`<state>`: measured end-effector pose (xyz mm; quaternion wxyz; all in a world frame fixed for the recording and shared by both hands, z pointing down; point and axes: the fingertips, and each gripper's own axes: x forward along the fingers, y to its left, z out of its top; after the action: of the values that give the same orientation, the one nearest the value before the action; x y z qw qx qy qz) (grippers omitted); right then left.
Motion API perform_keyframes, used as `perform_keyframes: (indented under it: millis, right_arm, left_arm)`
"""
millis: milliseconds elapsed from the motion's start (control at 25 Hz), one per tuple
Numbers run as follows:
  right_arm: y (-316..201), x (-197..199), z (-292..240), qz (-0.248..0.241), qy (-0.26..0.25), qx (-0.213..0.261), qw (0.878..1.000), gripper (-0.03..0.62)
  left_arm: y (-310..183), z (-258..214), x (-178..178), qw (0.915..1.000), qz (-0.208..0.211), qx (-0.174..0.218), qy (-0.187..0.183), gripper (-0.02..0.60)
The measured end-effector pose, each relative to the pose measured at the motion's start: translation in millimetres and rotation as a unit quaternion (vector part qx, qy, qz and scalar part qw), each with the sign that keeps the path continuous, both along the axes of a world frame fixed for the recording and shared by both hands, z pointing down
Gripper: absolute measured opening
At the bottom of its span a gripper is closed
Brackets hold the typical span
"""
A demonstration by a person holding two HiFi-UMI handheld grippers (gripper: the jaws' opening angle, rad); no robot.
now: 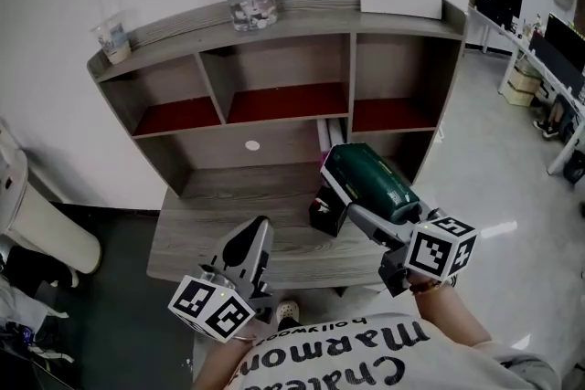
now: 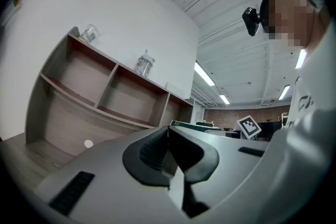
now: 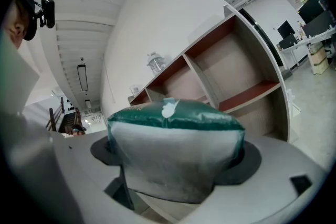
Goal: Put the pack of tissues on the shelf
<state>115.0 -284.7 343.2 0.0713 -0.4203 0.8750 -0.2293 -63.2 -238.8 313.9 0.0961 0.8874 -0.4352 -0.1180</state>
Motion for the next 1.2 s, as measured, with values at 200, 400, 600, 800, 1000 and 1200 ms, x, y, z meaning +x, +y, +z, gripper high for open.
perform_keyframes:
  millis: [200, 400, 600, 800, 1000, 1200]
  right_arm:
    - [-36, -10, -9, 0.039, -0.002, 0.003, 0.999, 0.485]
    - [-66, -21, -17, 0.072, 0.001, 0.003, 0.997, 0.485]
    - [-90, -26, -26, 0.108, 0.011, 0.009, 0.994, 0.485]
    - [-110, -30, -30, 0.136, 0.02, 0.016, 0.99, 0.485]
    - [-120, -35, -37, 0.161, 0.053, 0.041, 0.985, 0.489]
    - [-122, -40, -44, 0.179, 0.089, 0.068, 0.978, 0.488]
  left_arm:
    - [-50, -8, -17, 0.9994, 0.033, -0.005, 0.0, 0.018]
    - [-89, -20, -28, 0.9977, 0.068, 0.002, -0.008, 0.017]
    - [-124, -13, -43, 0.9956, 0.093, -0.015, -0.002, 0.017]
    - [-156, -12, -44, 0.9922, 0.124, -0.013, -0.002, 0.017]
    - [-177, -12, -48, 0.99, 0.141, -0.008, -0.003, 0.018]
    - [-191, -6, -52, 0.9874, 0.157, -0.016, 0.001, 0.017]
